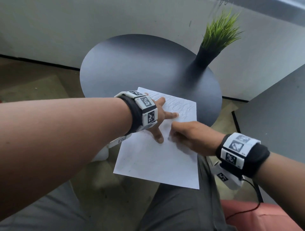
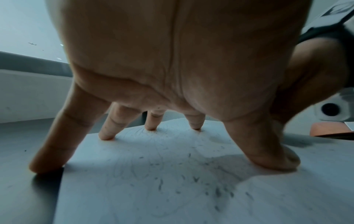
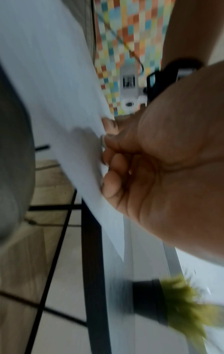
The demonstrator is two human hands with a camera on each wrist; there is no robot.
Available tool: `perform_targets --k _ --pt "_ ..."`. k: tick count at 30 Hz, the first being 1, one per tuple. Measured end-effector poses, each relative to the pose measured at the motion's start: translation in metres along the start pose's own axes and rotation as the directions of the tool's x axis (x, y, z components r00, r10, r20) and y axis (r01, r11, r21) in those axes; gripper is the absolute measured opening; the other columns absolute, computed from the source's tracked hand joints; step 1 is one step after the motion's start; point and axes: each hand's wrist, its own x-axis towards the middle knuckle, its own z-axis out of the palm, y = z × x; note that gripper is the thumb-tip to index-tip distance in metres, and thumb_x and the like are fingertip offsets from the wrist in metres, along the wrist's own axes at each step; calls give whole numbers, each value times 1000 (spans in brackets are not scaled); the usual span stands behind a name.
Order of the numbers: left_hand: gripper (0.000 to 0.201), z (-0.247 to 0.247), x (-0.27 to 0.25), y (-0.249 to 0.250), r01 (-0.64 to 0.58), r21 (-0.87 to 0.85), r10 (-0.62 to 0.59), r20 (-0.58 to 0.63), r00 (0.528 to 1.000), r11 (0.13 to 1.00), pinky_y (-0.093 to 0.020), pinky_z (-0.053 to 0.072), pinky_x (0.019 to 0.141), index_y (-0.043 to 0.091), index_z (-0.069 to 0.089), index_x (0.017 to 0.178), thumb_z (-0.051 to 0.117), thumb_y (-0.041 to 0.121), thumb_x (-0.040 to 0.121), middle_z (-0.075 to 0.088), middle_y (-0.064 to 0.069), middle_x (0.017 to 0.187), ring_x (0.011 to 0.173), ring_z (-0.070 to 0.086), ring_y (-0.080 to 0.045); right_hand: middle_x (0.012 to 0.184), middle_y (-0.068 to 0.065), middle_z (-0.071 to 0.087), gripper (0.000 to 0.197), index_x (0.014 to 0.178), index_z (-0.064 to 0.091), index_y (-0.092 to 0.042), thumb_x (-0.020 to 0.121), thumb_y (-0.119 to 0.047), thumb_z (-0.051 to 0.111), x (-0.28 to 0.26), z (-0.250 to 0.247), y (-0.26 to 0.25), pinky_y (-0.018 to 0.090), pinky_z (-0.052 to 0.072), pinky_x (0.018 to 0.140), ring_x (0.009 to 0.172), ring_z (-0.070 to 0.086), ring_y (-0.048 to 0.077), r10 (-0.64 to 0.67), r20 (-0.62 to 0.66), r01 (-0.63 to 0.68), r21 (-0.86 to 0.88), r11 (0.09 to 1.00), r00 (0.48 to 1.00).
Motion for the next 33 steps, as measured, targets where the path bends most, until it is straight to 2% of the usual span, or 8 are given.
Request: perform_targets --k 5,8,13,19,23,26,29,33 --pt "109 1 -2 -4 21 -18 -20 11 1000 1000 -61 38 99 67 -6 144 64 86 63 0 -2 164 138 20 -56 87 -1 63 13 88 52 -27 91 -39 56 14 -18 32 38 53 73 78 62 20 419 -132 -396 169 902 898" --pt "107 5 -5 -8 24 -11 -24 -8 1000 1000 -61 36 100 65 -3 146 64 84 65 -2 0 166 141 18 -52 90 0 63 13 93 51 -26 92 -38 54 19 -12 23 38 52 76 82 60 20 399 -123 -380 154 912 909" --pt "92 24 -7 -17 3 -41 -9 -141 990 999 -67 26 105 55 22 142 54 90 63 26 -4 151 139 17 -39 83 -4 65 12 95 50 -28 93 -37 56 23 -10 2 32 52 69 75 61 15 280 -34 -264 239 934 959" --pt "101 28 -6 -20 -13 12 16 -205 979 1000 -73 1 111 49 22 147 51 94 61 -16 -4 165 146 -20 -48 94 -1 63 15 100 50 -25 93 -38 54 35 -17 10 32 45 72 87 59 20 359 -106 -338 176 925 927" --pt "99 31 -6 -22 -74 -39 64 -213 975 997 -63 20 113 36 31 141 58 90 62 0 1 166 150 1 -35 98 2 64 15 97 49 -24 93 -38 51 41 -16 5 38 49 79 89 58 25 399 -155 -381 133 915 904" --pt "99 37 -6 -27 -93 -103 66 -241 968 990 -54 39 105 32 32 137 59 89 61 16 2 162 144 19 -30 91 3 62 14 94 43 -25 93 -38 48 38 0 -19 41 50 76 82 56 29 216 -113 -217 6 976 970" --pt "103 38 -5 -27 -81 -101 55 -240 969 992 -54 39 105 38 26 143 58 90 60 14 3 163 144 19 -29 89 4 65 14 97 51 -20 93 -33 53 33 1 -27 40 49 73 82 57 27 63 -22 -64 -18 998 998" --pt "112 33 -4 -25 -49 -100 30 -180 983 994 -55 36 109 49 8 152 57 91 61 6 3 165 147 11 -32 93 6 63 11 97 51 -23 92 -33 50 41 -18 2 38 48 75 87 58 30 349 -167 -351 19 936 922"
